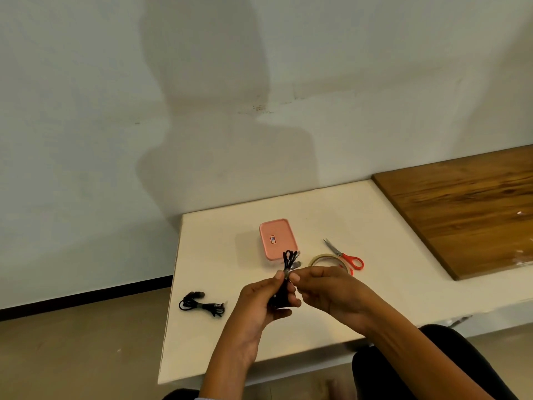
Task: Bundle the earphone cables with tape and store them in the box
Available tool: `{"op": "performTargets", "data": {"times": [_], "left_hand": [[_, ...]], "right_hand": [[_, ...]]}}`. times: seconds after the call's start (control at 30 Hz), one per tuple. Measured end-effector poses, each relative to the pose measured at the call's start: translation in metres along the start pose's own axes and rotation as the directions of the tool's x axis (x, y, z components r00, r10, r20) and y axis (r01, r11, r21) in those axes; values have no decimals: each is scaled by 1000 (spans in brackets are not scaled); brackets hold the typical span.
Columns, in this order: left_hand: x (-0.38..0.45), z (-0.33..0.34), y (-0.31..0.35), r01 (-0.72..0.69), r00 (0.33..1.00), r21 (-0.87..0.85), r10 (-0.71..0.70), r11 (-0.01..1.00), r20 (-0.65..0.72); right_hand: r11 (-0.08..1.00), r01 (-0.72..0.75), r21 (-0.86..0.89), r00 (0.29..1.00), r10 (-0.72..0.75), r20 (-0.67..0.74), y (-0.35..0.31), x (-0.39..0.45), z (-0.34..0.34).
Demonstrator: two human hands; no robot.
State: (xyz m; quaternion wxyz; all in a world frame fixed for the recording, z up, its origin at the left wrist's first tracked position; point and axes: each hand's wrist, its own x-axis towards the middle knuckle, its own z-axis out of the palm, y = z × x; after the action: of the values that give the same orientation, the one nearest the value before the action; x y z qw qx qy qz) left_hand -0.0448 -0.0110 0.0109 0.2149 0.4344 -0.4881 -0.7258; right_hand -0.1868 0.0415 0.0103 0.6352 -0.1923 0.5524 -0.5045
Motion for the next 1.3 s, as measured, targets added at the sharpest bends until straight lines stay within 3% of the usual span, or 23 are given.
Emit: {"op": "performTargets", "data": {"times": [0.1,0.2,0.27,0.37,0.5,0.63,0.77,0.9,0.97,1.03,1.13,1.3], "left_hand": [[-2,1,2,47,996,-141,-35,989,84],[-1,0,0,49,994,-103,-38,994,106],[0,-2,-2,11,998,62,-15,998,67],[1,-5,-7,-115,989,319,140,941,-56],[2,-1,-8,-197,974,303,222,932,-51],[5,-2,-5,-86,996,34,87,996,-6],[2,1,2,55,993,-268,-24,962,118],[1,4,4,197,964,-351,-115,915,242],[0,4,5,188,964,-300,-117,935,239],[0,1,4,99,984,-135,-78,986,157],[1,-3,-3,-58,998,225,64,973,-19],[-1,-1,-3,-178,980,267,194,947,-34]], "right_hand": [[988,-39,150,990,18,142,-3,-1,0],[990,-44,134,986,22,166,-3,-2,0],[996,-26,90,994,16,110,0,-1,0],[999,23,-29,998,-25,-51,5,2,-1],[994,76,-79,991,-84,-106,4,3,-3],[998,62,31,998,-62,-8,-2,3,-4],[983,48,178,987,-74,142,-8,-1,-3],[988,47,149,967,-83,240,-7,-1,-4],[983,26,182,969,-69,236,-5,1,-6],[986,21,165,982,-51,180,-3,2,-7],[992,71,-102,996,-76,-42,1,4,-6],[988,94,-125,976,-116,-186,3,4,-2]]}}
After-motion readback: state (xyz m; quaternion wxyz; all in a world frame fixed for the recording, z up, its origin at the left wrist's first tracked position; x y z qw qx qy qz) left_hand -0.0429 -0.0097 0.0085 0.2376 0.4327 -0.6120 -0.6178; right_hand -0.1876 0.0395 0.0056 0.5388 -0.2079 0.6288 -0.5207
